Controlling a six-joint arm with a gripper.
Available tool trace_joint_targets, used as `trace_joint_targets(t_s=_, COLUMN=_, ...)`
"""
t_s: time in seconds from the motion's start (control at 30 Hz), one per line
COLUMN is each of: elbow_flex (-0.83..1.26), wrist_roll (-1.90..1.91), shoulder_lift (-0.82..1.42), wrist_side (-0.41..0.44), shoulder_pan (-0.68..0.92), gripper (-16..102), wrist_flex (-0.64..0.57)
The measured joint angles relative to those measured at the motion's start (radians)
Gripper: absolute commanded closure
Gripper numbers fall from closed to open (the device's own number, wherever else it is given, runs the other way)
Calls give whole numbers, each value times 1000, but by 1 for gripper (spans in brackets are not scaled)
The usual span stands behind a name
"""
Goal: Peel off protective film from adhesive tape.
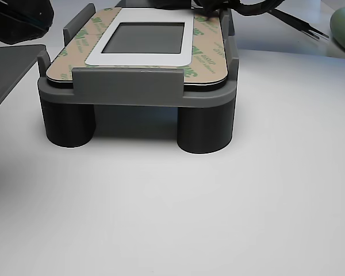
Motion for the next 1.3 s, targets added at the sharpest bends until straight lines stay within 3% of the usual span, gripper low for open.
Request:
trace_joint_targets(t_s=0.17, elbow_flex=0, wrist_roll=-118, shoulder_lift=-89, wrist_side=-40, shoulder_pan=49, gripper=97, wrist_flex=-115)
trace_joint_targets(t_s=0.47, elbow_flex=-20, wrist_roll=-115, shoulder_lift=-241, wrist_side=-5, shoulder_pan=209, gripper=97, wrist_flex=-270)
trace_joint_targets(t_s=0.67, elbow_flex=-141, wrist_roll=-110, shoulder_lift=-403, wrist_side=5, shoulder_pan=310, gripper=97, wrist_flex=-249)
trace_joint_targets(t_s=0.8, elbow_flex=-137, wrist_roll=-110, shoulder_lift=-456, wrist_side=9, shoulder_pan=345, gripper=97, wrist_flex=-304)
trace_joint_targets(t_s=1.3, elbow_flex=-242, wrist_roll=-17, shoulder_lift=-568, wrist_side=181, shoulder_pan=572, gripper=97, wrist_flex=-291)
